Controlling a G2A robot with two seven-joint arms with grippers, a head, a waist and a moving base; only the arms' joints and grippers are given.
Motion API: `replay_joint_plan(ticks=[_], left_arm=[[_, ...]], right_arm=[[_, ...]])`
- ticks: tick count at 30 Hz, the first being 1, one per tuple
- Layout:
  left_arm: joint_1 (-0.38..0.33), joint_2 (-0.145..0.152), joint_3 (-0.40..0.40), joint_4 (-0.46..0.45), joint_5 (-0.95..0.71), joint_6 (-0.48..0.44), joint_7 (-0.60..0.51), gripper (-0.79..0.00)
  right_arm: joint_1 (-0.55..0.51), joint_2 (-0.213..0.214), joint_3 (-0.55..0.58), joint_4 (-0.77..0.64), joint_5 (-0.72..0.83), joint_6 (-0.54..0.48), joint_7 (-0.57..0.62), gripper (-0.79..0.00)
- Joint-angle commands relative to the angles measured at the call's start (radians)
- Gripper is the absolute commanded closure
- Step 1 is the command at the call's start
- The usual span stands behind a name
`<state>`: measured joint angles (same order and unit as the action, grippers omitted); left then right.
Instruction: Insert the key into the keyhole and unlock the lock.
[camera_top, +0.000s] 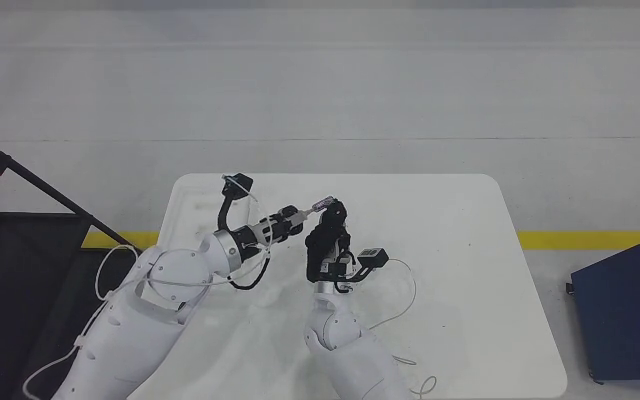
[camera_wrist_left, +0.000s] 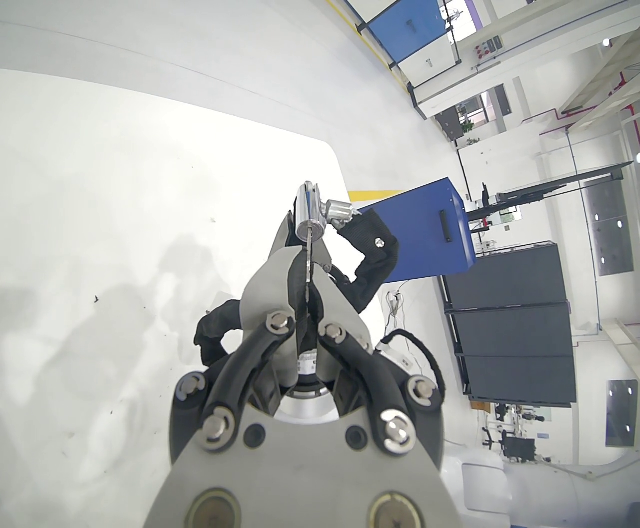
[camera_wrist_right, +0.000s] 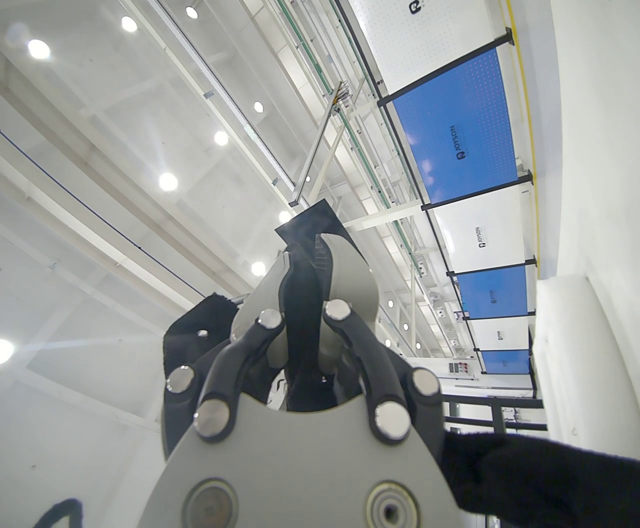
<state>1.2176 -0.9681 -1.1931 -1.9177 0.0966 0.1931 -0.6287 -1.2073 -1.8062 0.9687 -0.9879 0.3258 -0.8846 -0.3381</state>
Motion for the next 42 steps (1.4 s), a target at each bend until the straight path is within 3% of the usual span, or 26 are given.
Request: replay_joint_plan(ticks=[1, 15, 25, 36, 42], left_arm=[[-0.008, -0.003, 0.009, 0.002, 0.009, 0.003, 0.007, 0.0], [-0.053, -0.022, 0.076, 0.011, 0.143, 0.009, 0.069, 0.0], [-0.063, -0.033, 0.121, 0.047, 0.343, -0.055, 0.174, 0.0], [-0.052, -0.041, 0.159, 0.157, 0.605, -0.312, 0.39, 0.0], [-0.058, -0.048, 0.174, 0.242, 0.769, -0.464, 0.617, 0.0]], right_arm=[[0.0, 0.0, 0.0, 0.0, 0.0, 0.0, 0.0, 0.0], [0.0, 0.0, 0.0, 0.0, 0.0, 0.0, 0.0, 0.0], [0.0, 0.0, 0.0, 0.0, 0.0, 0.0, 0.0, 0.0], [0.0, 0.0, 0.0, 0.0, 0.0, 0.0, 0.0, 0.0], [0.0, 0.0, 0.0, 0.0, 0.0, 0.0, 0.0, 0.0]])
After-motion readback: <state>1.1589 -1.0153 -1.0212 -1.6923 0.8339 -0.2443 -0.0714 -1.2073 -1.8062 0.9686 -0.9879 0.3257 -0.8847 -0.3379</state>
